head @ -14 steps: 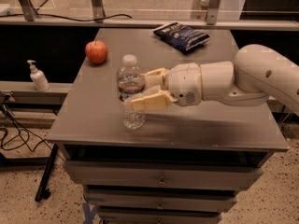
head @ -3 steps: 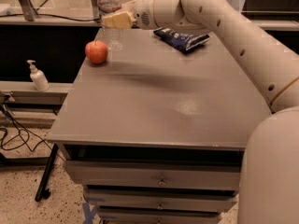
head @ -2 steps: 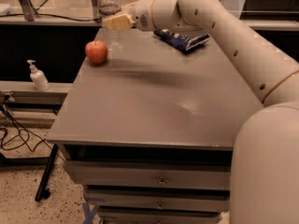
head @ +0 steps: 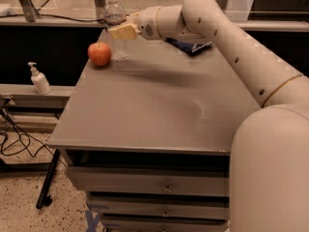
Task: Move water bottle near apple
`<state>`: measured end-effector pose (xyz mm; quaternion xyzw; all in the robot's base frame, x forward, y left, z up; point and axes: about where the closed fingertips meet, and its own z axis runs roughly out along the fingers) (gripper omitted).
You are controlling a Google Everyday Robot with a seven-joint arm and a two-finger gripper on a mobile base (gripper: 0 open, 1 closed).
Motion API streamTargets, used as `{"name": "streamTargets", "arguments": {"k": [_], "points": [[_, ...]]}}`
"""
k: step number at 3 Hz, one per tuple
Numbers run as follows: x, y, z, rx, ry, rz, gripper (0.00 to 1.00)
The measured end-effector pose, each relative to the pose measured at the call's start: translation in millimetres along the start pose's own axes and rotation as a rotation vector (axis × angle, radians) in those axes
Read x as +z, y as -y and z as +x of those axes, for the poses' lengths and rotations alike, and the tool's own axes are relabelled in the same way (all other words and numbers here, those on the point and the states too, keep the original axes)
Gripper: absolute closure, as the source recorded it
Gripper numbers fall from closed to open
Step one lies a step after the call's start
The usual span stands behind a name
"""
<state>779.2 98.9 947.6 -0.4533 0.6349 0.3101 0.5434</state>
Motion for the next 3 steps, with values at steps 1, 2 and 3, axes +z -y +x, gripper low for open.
{"name": "streamTargets", "arguments": {"k": [1,2,3], "points": [[3.2,0.0,11.5,0.0,-0.006,-0.016,1.0],[5.9,-2.2,20.7,-0.007,-0.02,-0.034,1.0],[5.5,-3.5,26.2,-0.013,-0.041,-0.042,0.83]]}}
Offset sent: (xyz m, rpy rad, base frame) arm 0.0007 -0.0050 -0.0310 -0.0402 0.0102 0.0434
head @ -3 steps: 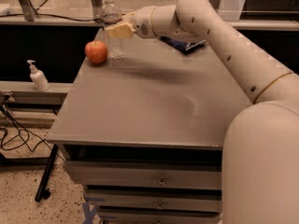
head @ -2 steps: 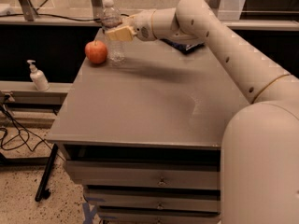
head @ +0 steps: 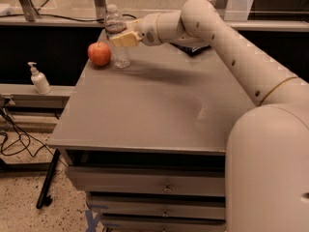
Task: Move water bottle near apple
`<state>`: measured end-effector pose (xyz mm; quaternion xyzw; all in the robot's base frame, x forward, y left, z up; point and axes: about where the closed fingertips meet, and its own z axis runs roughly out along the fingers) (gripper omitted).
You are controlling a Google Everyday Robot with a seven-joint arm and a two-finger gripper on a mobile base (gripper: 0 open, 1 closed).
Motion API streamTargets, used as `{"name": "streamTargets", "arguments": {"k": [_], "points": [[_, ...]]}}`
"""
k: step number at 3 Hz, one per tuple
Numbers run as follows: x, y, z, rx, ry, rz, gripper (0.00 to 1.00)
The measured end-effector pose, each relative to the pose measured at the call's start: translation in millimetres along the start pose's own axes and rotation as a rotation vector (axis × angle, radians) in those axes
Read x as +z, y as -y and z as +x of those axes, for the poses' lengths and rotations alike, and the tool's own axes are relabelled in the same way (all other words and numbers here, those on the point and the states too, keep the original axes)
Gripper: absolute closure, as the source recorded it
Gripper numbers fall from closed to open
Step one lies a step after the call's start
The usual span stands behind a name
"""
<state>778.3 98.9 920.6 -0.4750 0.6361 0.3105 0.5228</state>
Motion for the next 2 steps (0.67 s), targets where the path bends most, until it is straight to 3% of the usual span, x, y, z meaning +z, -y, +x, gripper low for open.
{"name": "streamTargets", "arguments": {"k": [2], "points": [[-2.6,-2.5,6.0,-0.011,-0.029,-0.013,0.36]]}}
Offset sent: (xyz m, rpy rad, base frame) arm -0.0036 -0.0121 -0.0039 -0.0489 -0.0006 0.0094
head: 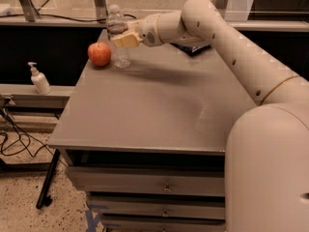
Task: Move water bottle near apple
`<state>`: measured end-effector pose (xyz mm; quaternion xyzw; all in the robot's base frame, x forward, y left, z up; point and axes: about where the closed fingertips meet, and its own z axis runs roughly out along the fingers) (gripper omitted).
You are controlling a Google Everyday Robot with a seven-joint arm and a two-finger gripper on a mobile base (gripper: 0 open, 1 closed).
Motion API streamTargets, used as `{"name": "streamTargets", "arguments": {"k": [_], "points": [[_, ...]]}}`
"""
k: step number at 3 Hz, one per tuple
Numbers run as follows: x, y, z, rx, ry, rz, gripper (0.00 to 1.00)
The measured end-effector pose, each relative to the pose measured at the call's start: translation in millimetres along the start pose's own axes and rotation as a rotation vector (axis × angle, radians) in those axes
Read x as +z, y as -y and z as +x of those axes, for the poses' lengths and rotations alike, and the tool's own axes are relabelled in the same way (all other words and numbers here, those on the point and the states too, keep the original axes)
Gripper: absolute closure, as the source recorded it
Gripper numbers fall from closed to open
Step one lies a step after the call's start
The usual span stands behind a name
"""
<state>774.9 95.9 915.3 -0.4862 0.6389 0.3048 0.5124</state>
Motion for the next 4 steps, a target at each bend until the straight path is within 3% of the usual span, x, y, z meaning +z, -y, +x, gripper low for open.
{"name": "streamTargets", "arguments": {"k": [1,2,4], "points": [[-2.9,-0.6,0.3,-0.006,-0.008,-0.002,0.13],[-7.4,-1.1,0.4,-0.011,-0.014,0.001,0.0],[-23.0,2.3,-1.0,-0.015,-0.013,0.026,0.0]]}}
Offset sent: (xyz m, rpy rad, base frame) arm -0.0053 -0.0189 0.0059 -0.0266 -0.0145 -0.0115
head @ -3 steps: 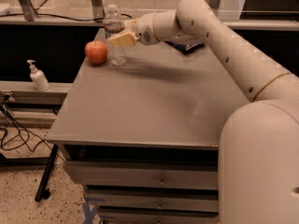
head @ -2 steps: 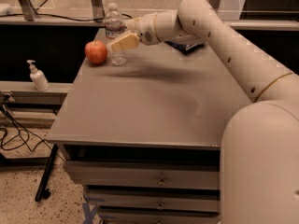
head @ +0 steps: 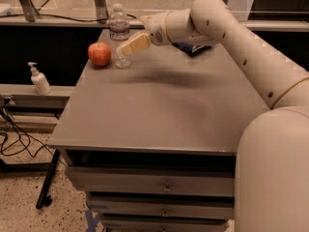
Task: Move water bottle near apple
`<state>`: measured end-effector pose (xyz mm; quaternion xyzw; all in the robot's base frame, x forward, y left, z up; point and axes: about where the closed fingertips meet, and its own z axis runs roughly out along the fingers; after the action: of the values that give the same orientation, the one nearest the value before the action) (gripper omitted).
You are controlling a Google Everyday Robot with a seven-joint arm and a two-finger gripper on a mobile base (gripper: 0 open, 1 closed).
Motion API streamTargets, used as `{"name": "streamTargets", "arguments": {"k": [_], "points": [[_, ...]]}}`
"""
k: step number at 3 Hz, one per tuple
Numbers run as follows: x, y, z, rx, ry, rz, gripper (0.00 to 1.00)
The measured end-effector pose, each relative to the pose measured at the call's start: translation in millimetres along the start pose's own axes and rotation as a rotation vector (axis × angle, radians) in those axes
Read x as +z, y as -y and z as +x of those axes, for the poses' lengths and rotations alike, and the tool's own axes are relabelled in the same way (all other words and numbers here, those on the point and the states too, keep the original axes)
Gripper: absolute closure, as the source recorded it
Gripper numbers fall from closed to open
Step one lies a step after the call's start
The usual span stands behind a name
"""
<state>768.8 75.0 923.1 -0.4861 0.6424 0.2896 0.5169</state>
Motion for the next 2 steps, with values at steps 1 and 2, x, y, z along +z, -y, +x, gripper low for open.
{"name": "streamTargets", "arguments": {"k": [1,2], "points": [[-30.8,9.6,3.0,0.012,0.024,0.059,0.0],[-84.3,19.1,5.7,0.02,0.062,0.157,0.0]]}}
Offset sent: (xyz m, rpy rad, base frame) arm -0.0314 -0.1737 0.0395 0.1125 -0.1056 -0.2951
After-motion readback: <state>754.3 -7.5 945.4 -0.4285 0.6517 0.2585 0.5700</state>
